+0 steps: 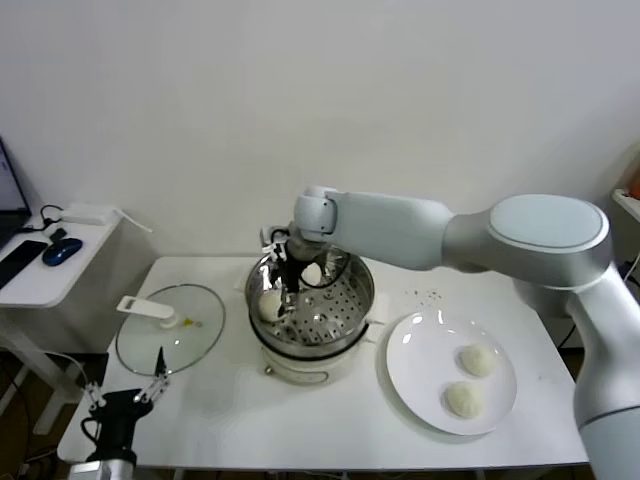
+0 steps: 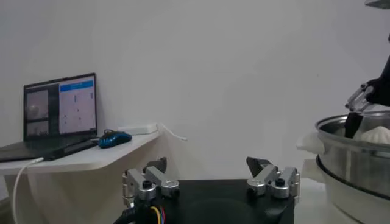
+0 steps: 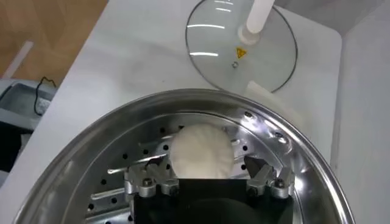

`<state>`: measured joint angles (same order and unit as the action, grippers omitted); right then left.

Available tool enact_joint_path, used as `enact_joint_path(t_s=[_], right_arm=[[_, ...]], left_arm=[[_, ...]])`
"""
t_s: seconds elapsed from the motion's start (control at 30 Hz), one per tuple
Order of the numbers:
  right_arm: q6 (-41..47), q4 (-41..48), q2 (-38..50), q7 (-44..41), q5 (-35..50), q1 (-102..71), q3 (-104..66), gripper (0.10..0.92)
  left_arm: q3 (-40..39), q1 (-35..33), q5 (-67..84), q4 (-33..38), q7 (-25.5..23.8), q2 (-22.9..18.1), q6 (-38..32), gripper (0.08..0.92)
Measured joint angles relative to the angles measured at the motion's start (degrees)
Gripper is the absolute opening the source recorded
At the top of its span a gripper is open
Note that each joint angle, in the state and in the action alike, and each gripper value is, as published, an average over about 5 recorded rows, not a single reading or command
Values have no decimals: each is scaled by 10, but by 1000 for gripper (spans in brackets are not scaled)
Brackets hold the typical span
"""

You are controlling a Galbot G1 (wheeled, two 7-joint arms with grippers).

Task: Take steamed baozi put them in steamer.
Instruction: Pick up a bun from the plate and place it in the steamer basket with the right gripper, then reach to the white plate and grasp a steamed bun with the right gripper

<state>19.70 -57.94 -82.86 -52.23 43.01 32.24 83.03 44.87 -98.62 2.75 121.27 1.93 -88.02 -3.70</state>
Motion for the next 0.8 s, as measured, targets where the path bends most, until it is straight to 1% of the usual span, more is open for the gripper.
enact_joint_path(t_s=[0.2, 0.43, 0.6, 0.8], right_arm=[[-13, -47, 50, -24, 18, 56, 18, 823], [-36, -127, 149, -60, 20, 136, 57, 823], [-56, -181, 228, -82, -9, 169, 81, 823], [-70, -233, 321, -95, -67, 166, 85, 823]], left_arm=[[-1, 3, 0, 2, 0, 0, 3, 823], [-2, 11, -1, 2, -1, 2, 6, 823], [-4, 13, -1, 1, -1, 4, 7, 823], [-2, 11, -5, 1, -1, 4, 9, 823]])
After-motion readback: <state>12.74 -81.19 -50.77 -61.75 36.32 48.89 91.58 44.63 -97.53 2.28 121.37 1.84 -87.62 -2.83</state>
